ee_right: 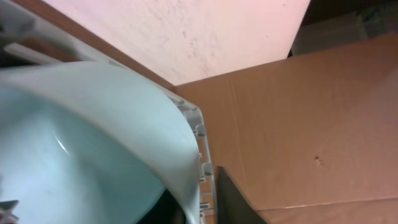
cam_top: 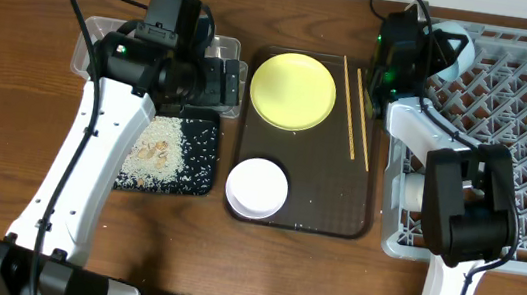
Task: Sort waste into correct bins and load items into the dishwasher rack
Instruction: 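Lift the blue bowl into the dish rack and release it, then reach the right gripper to the pink bowl and grasp its rim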
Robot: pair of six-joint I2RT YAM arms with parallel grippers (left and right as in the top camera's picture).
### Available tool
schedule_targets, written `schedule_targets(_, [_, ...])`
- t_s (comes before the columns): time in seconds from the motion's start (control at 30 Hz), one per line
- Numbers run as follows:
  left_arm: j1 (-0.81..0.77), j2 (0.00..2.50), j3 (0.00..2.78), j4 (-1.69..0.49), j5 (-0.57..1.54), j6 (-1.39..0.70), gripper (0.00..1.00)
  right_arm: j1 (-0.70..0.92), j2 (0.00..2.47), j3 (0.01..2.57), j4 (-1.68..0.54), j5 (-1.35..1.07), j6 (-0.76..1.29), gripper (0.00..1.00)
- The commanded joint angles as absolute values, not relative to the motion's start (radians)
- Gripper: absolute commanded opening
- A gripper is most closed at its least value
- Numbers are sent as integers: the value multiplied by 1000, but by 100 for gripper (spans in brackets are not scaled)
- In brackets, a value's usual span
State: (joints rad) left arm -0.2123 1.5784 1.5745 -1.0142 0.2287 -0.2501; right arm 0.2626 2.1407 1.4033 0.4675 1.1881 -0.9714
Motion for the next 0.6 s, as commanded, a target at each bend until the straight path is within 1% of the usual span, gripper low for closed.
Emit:
schedule_targets(0.0, [-214, 1581, 1588, -1016, 216, -241, 95, 302, 2145, 1402, 471, 1219, -957, 28])
schedule_targets(0.07, [-214, 1581, 1588, -1016, 215, -241, 95, 317, 2145, 1402, 480, 1240, -957, 41])
schedule_targets(0.17, [-214, 1581, 1588, -1016, 215, -241, 95, 339, 2145, 1402, 515, 1278, -954, 55])
schedule_targets(0.27, [-214, 1581, 1588, -1016, 215, -241, 95, 363, 2140, 1402, 564, 1306, -965, 61])
schedule_targets(0.37, [-214, 1581, 1588, -1016, 215, -241, 95, 384, 2124, 1402, 564, 1305, -974, 71])
schedule_targets(0.43, [-214, 1581, 1588, -1016, 215, -241, 95, 398, 2107, 1402, 564, 1303, -974, 75])
schedule_targets(0.57, [-214, 1581, 1588, -1016, 216, -241, 95, 424, 2069, 1402, 517, 1274, -963, 79])
